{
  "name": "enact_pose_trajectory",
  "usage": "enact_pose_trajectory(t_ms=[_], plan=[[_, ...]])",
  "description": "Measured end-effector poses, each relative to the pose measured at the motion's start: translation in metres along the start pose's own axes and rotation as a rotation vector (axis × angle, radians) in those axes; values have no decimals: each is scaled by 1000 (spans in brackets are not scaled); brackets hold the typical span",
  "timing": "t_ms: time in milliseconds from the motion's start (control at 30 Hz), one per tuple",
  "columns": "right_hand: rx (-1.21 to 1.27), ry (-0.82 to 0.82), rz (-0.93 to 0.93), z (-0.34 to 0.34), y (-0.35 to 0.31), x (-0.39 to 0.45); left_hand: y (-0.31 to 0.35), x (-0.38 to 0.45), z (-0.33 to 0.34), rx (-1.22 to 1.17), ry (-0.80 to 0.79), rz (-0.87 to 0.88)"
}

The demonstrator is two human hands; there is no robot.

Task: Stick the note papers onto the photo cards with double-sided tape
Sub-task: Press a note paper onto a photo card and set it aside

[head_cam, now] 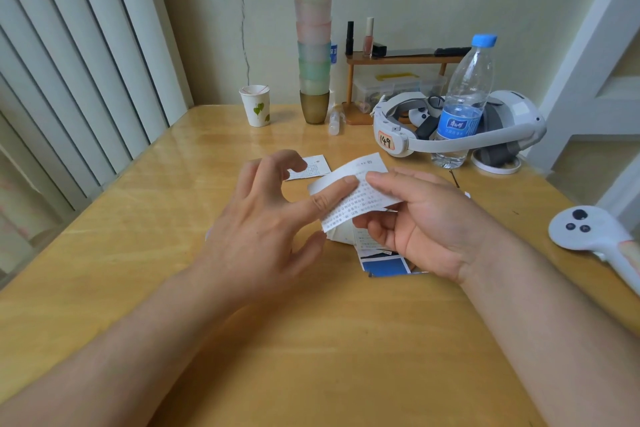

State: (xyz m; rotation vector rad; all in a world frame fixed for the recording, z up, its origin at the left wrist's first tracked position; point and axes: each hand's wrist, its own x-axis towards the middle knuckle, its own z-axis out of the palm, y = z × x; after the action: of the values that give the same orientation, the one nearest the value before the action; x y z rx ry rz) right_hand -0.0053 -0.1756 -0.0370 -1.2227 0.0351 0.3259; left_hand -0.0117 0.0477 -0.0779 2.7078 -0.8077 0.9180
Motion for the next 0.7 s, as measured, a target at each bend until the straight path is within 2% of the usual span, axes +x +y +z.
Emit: enact_pose_trajectory(t_ms=[200,433,700], plan=[[61,2,-14,1,2,1,4,-4,4,-79,-55,-8],[162,-69,-33,7,5,0,15,-10,11,-228,-108,-62],[37,-93,-29,0,-2,-3,11,-7,9,-162,-73,-45]])
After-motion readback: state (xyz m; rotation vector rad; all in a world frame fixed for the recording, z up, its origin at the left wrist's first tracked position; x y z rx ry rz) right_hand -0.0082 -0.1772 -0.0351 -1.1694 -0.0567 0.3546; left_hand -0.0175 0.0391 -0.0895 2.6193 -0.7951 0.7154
